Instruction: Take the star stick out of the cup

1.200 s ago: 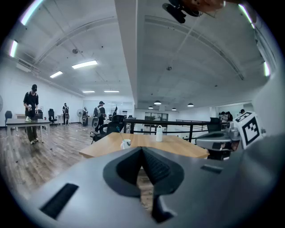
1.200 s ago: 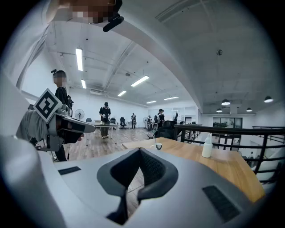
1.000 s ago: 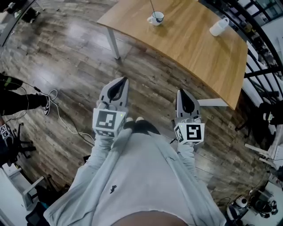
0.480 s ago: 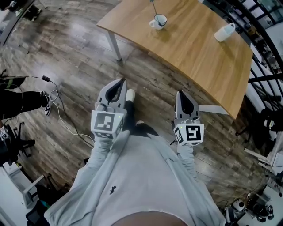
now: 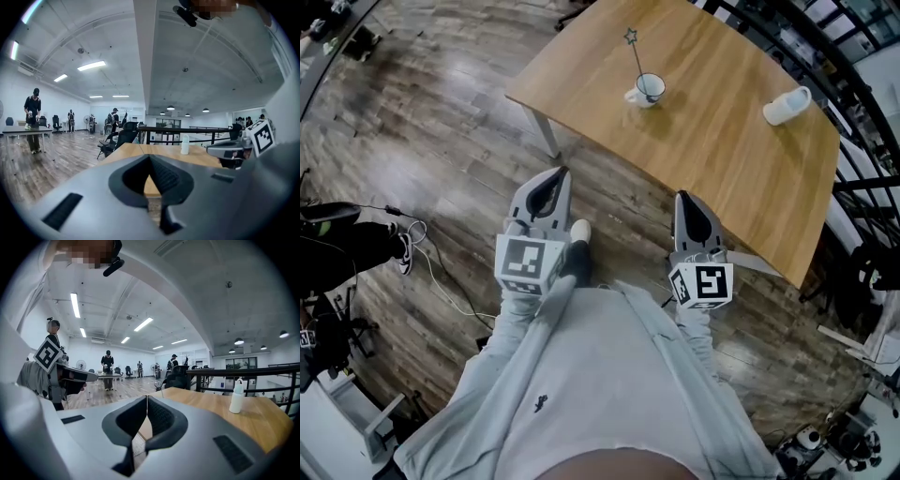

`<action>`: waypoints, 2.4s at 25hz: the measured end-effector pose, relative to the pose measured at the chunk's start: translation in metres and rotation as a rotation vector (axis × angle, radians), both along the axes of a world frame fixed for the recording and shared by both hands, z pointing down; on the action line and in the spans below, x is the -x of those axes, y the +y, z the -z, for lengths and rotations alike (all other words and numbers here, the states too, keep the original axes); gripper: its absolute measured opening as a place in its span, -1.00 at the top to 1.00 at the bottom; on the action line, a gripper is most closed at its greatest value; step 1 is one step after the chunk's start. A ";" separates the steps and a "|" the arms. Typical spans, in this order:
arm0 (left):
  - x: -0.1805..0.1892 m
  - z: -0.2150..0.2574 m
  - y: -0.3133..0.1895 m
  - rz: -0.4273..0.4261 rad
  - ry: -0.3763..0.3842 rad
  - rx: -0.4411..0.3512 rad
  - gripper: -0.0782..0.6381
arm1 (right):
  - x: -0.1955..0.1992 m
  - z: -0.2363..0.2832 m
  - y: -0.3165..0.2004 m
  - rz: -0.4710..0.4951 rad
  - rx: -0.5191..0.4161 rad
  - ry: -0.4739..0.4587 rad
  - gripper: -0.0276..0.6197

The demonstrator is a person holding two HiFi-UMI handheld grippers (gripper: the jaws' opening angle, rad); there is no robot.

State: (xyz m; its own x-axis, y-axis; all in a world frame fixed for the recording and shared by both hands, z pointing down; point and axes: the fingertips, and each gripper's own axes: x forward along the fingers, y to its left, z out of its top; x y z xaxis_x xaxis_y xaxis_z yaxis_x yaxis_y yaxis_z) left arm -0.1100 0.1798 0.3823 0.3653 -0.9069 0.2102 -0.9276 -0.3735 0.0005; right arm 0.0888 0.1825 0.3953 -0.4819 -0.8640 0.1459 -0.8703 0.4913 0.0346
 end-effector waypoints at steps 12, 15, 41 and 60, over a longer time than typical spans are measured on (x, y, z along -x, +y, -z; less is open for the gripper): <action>0.030 -0.005 -0.100 -0.087 0.014 0.017 0.73 | 0.032 -0.002 -0.082 -0.080 0.022 0.005 0.86; 0.032 -0.008 -0.110 -0.117 0.015 0.028 0.73 | 0.031 -0.003 -0.088 -0.110 0.034 0.011 0.86; -0.018 -0.001 -0.287 -0.084 0.018 0.027 0.73 | -0.004 0.012 -0.279 -0.022 0.017 -0.017 0.86; -0.040 0.008 -0.345 -0.078 -0.008 0.032 0.73 | -0.025 0.020 -0.330 -0.021 0.010 -0.074 0.86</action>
State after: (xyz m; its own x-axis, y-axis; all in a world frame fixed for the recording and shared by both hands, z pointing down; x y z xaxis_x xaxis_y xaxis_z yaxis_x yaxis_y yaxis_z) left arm -0.0704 -0.1651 0.3740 0.4326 -0.8686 0.2416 -0.8958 -0.4444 0.0063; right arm 0.1134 -0.1480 0.3758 -0.4735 -0.8727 0.1195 -0.8804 0.4729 -0.0351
